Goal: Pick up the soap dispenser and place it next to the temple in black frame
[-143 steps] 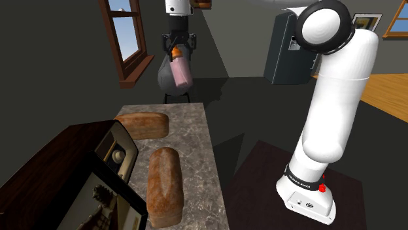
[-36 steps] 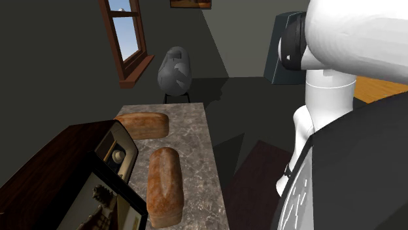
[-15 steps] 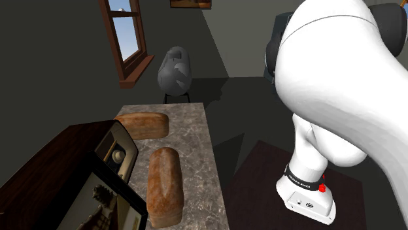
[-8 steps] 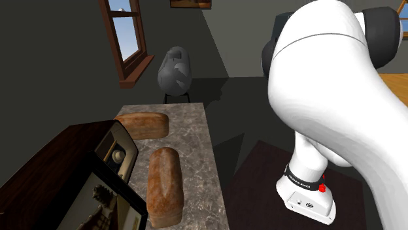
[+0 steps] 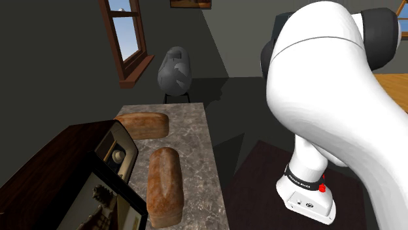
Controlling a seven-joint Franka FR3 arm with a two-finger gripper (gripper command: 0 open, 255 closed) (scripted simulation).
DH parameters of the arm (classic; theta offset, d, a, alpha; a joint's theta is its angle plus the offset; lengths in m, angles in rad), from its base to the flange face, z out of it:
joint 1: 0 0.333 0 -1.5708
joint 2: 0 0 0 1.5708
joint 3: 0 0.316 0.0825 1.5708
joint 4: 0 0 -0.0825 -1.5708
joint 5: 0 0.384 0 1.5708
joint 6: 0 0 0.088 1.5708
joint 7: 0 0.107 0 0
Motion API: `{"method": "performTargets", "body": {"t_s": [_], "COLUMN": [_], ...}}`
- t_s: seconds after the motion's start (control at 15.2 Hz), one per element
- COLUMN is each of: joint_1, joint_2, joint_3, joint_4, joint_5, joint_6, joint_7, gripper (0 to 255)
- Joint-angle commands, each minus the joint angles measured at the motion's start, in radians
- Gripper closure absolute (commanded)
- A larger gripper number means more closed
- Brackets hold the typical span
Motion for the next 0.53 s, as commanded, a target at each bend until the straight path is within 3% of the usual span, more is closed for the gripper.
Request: {"method": "performTargets", "body": {"t_s": [0.0,0.13,0.46], "joint_1": [-0.001,-0.001,-0.038], "joint_2": [0.0,0.001,-0.066], "joint_3": [0.0,-0.001,0.05], "joint_4": [-0.001,-0.003,0.048], "joint_5": [0.0,-0.001,0.07], "joint_6": [-0.001,0.002,-0.092], "joint_7": [0.0,0.0,-0.044], "gripper": [0,0,0]}}
